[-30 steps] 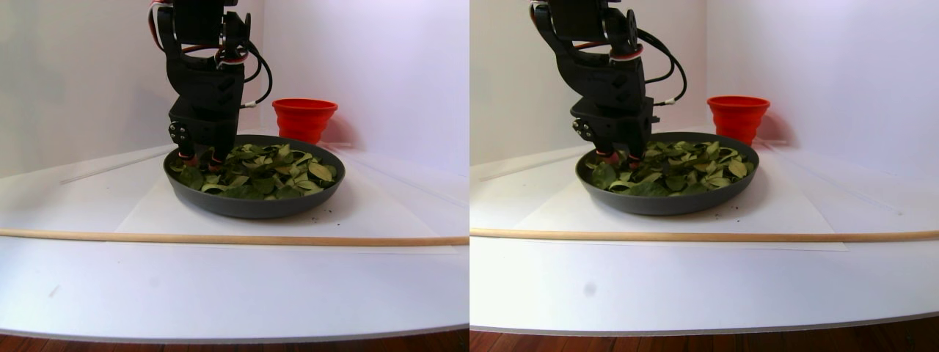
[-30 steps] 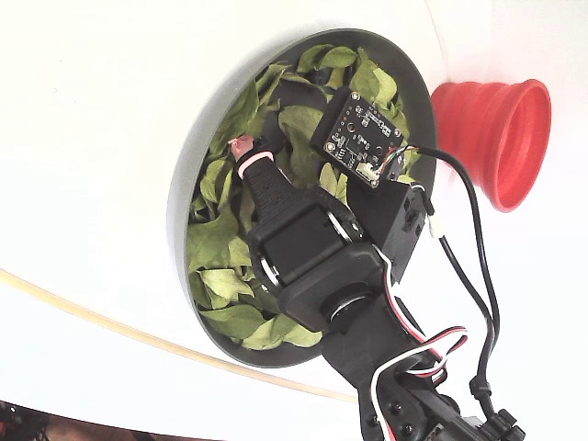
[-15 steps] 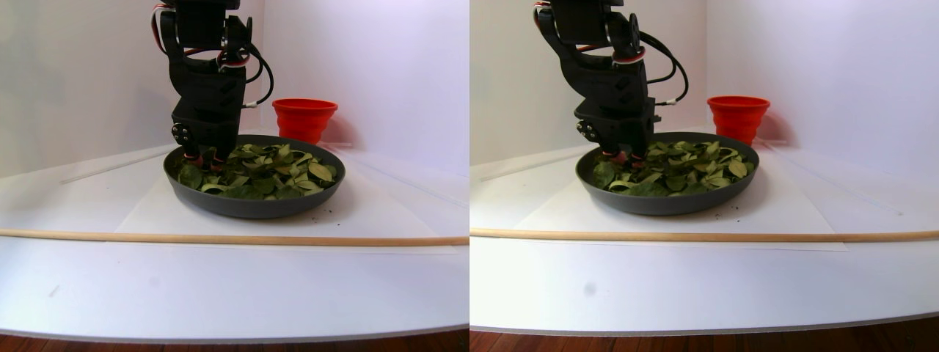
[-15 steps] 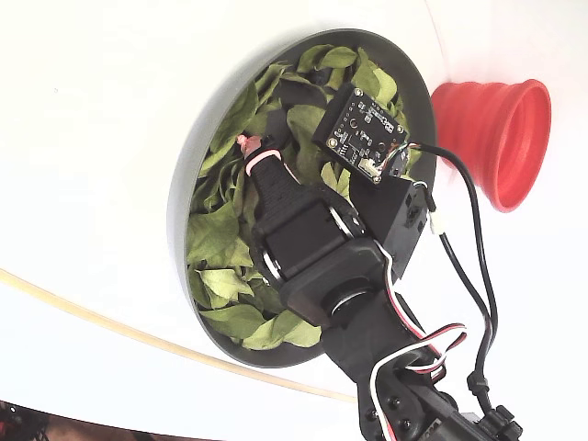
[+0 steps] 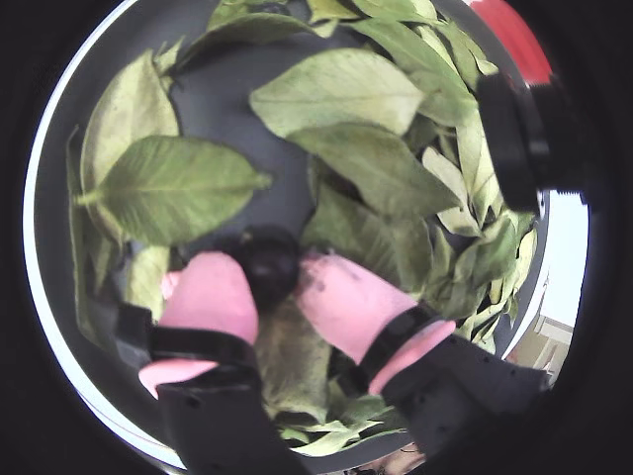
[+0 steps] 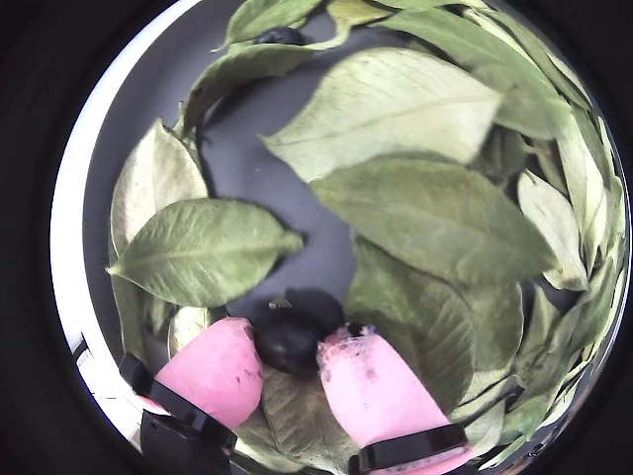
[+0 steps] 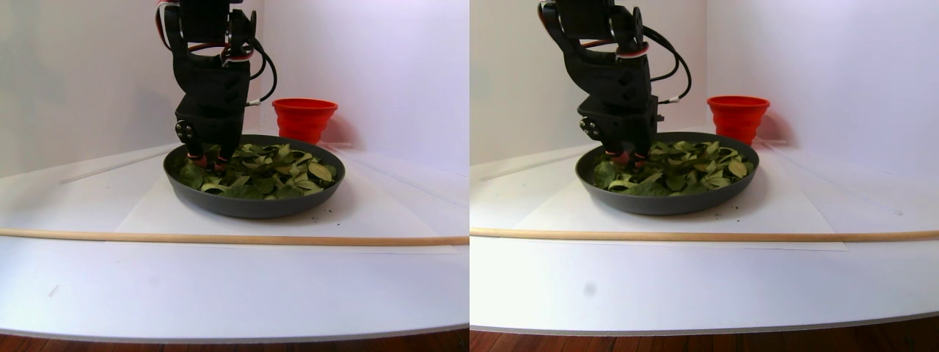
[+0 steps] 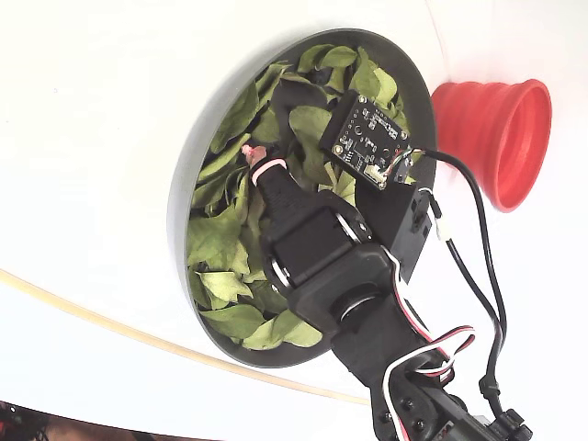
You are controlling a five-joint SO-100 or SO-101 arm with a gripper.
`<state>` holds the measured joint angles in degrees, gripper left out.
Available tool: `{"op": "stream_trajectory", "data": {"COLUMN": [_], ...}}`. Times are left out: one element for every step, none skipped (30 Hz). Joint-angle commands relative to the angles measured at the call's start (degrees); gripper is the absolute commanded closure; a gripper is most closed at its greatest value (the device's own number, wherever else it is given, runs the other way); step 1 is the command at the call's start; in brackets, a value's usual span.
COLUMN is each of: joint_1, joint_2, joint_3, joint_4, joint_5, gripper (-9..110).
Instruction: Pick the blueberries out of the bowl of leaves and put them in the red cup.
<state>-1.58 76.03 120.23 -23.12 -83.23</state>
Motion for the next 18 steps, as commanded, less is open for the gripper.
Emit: {"op": "stream_trajectory", "data": {"joint_1": [0.5,0.6,0.6,0.7,0.8,0.9,1.0,1.1,1.1,1.1,1.2,1.3,1.4,1.4,1.5,1.7,1.8,2.0], "joint_2": [7.6,8.0,8.4,8.8,9.2,9.8,10.3,10.6,11.3,11.9,12.3,12.8,13.3,13.4,13.8,14.3,14.9,15.5], "joint_3": [0.4,0.4,0.4,0.4,0.4,0.4,0.6,0.6,0.7,0.8,0.9,0.9,0.9,0.9,1.1,1.2,1.4,1.4], "joint_4": [0.7,1.1,1.4,1.6,1.8,2.2,2.5,2.8,3.3,3.6,4.0,4.6,5.0,5.1,5.4,5.5,5.6,6.3], "joint_5": [-0.3,-0.4,-0.4,-0.5,-0.5,-0.6,-0.6,-0.7,-0.8,-0.8,-0.9,-1.0,-1.1,-1.2,-1.4,-1.5,-1.5,-1.7], "gripper": [92,92,92,92,92,92,92,92,92,92,92,92,92,92,92,92,91,91]}}
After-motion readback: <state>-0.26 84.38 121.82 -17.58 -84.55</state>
